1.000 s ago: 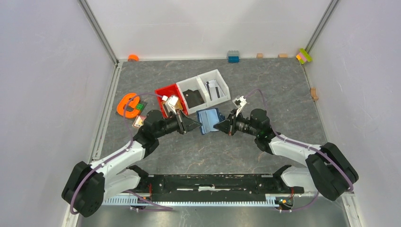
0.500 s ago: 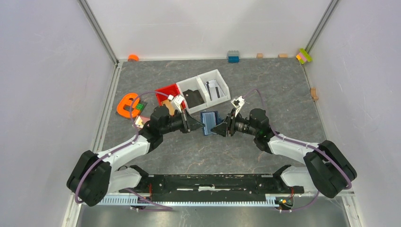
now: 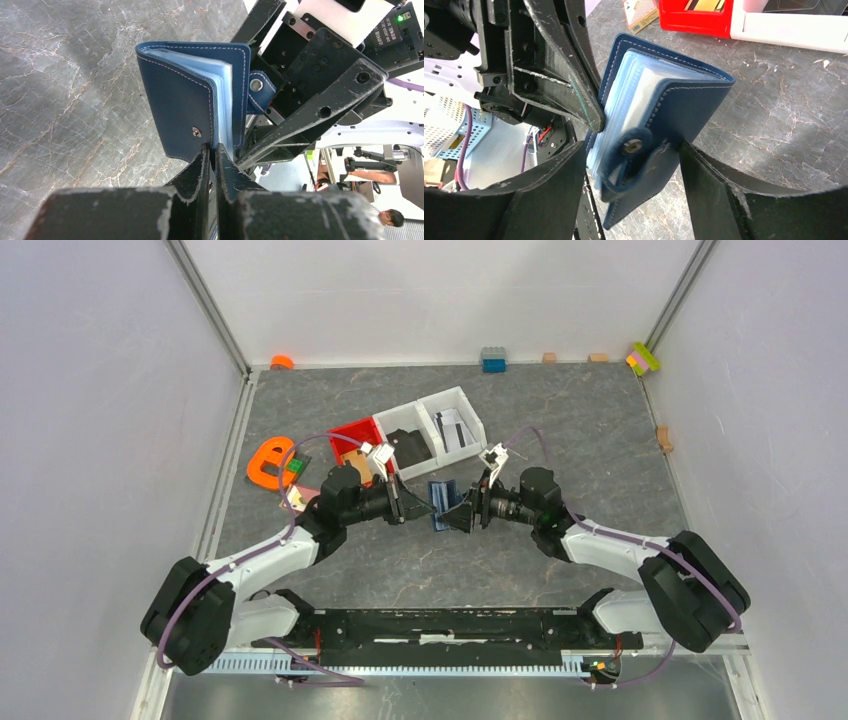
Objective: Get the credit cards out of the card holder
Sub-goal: Remove the credit card from the card holder.
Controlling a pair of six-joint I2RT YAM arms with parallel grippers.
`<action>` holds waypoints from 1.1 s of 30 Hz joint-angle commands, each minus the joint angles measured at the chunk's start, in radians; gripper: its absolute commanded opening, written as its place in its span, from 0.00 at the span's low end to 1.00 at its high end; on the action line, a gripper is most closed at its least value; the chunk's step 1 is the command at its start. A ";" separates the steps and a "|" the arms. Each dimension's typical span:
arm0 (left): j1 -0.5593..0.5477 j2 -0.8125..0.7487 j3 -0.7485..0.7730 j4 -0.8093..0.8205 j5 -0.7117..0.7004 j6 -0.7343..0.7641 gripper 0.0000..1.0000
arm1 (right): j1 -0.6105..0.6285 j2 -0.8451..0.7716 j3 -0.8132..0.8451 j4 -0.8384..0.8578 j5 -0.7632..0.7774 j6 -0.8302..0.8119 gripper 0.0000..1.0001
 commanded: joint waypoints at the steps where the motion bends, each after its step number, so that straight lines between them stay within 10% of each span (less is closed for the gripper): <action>1: -0.011 -0.001 0.043 0.058 0.037 0.036 0.02 | 0.013 0.014 0.052 -0.002 -0.003 -0.025 0.67; 12: -0.012 -0.019 0.050 -0.007 -0.020 0.060 0.02 | 0.013 0.005 0.052 -0.004 -0.006 -0.026 0.56; 20: -0.012 -0.022 0.050 -0.007 -0.017 0.060 0.02 | 0.013 0.003 0.051 0.001 -0.006 -0.024 0.67; 33: -0.011 -0.026 0.047 -0.002 -0.017 0.055 0.02 | 0.014 0.007 0.052 0.002 -0.011 -0.023 0.47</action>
